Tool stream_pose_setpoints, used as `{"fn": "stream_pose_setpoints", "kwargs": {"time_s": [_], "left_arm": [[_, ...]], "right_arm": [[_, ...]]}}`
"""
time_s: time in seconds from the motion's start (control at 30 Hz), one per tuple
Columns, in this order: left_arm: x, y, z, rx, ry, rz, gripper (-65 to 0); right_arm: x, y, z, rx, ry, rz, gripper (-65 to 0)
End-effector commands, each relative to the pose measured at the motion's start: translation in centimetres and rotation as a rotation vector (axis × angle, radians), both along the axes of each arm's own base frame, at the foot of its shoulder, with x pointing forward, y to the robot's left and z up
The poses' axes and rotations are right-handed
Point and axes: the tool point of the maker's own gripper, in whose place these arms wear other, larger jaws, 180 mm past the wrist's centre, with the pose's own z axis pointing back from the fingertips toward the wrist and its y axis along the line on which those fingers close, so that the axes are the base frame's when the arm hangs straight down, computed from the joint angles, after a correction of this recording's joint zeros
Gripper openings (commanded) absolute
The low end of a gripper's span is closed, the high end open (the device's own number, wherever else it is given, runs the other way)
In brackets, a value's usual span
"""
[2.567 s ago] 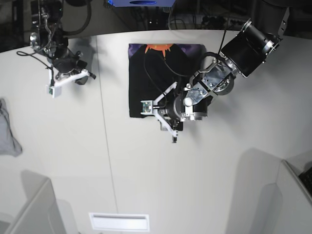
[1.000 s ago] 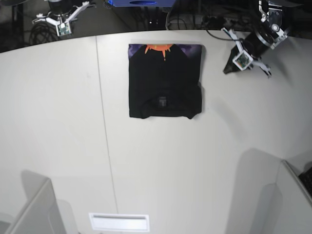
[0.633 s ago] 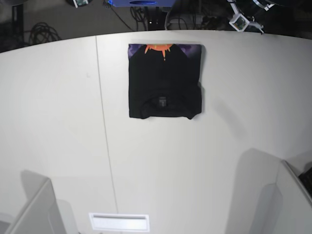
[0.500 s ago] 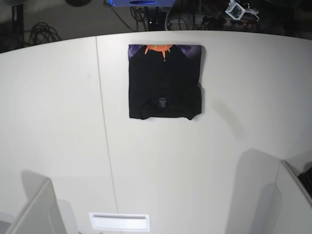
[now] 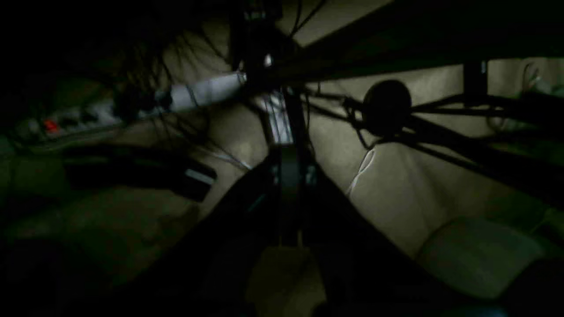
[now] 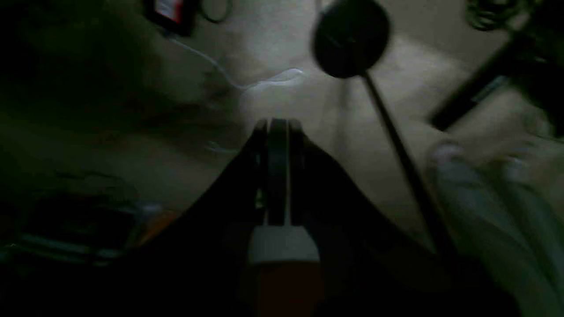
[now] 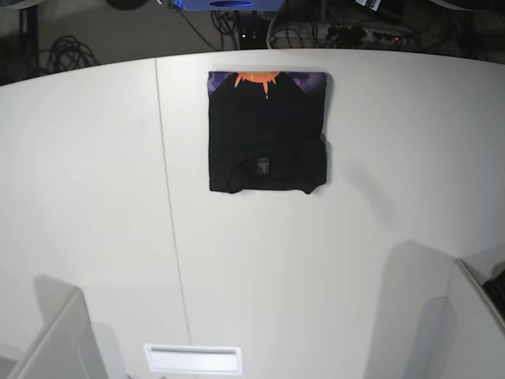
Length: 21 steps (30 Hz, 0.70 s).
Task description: Fold the T-shirt properly
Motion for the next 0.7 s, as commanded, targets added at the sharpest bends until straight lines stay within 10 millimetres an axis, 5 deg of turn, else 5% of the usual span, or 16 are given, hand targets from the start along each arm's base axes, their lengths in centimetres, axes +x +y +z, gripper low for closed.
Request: {"fn": "stream_pose_setpoints", "kwargs": {"time_s": [0.0, 0.27, 0.67], "left_arm": [[-0.6, 0.1, -0.2, -0.012, 0.011, 0.015, -65.0], [0.8, 0.4, -4.9, -0.033, 0.093, 0.101, -65.0], [2.1, -1.5, -9.9, -0.115, 0.132, 0.067, -65.0]], "right_arm": [[-1.1, 0.2, 0.0, 0.037, 0.036, 0.023, -65.0], [-2.7, 1.0, -4.3, 0.167, 0.168, -0.056, -65.0], [-2.0, 2.9, -9.2, 0.133, 0.020, -0.239, -65.0]]}}
